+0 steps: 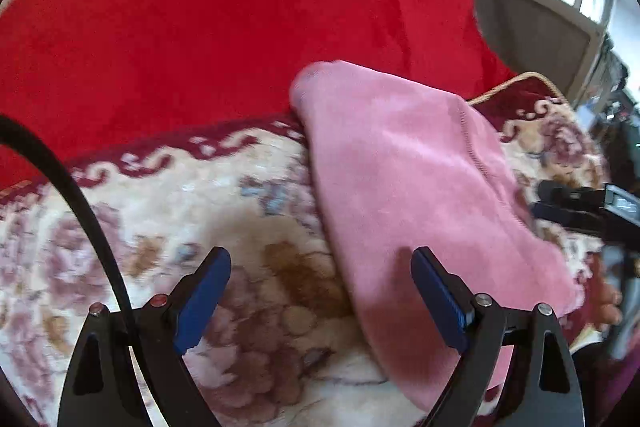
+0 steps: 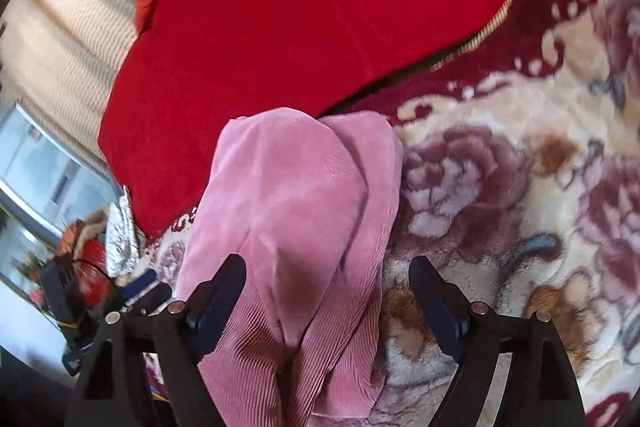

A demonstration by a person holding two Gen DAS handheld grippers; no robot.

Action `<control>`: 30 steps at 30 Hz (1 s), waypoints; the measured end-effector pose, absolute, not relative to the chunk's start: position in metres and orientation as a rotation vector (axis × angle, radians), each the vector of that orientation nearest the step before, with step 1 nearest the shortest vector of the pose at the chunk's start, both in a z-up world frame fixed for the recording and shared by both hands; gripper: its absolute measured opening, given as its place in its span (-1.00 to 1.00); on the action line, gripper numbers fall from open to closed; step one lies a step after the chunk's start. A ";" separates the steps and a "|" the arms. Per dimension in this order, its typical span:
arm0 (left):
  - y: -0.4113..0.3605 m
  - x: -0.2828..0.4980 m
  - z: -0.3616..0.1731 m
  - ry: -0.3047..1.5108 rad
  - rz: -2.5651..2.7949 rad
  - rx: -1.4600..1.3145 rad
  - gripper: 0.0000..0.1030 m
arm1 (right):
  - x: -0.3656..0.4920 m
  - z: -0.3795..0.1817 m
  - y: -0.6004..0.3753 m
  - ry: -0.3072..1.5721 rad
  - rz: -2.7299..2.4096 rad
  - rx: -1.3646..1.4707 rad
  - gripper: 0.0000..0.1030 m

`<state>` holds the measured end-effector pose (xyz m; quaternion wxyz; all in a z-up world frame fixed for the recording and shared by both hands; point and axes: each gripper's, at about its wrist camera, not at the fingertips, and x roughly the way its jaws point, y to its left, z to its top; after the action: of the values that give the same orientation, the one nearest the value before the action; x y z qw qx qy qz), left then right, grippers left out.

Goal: Fold large clothes

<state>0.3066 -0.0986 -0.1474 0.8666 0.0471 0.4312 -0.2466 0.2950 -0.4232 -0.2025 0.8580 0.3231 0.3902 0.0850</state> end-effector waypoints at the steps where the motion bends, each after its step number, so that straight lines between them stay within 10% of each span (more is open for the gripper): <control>1: -0.100 0.308 -0.148 0.905 -0.529 0.086 0.78 | 0.299 -0.206 -0.425 0.830 0.190 0.699 0.68; 21: -0.128 0.351 -0.187 1.149 -0.846 -0.196 0.77 | 0.366 -0.256 -0.394 0.895 0.428 0.846 0.59; 30: -0.136 0.343 -0.177 1.074 -0.817 -0.147 0.03 | 0.358 -0.240 -0.384 0.856 0.429 0.801 0.14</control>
<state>0.3426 -0.1359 -0.1770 0.7784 -0.0679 0.4966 -0.3780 0.3584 -0.3838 -0.2404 0.8115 0.3748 0.4007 0.2010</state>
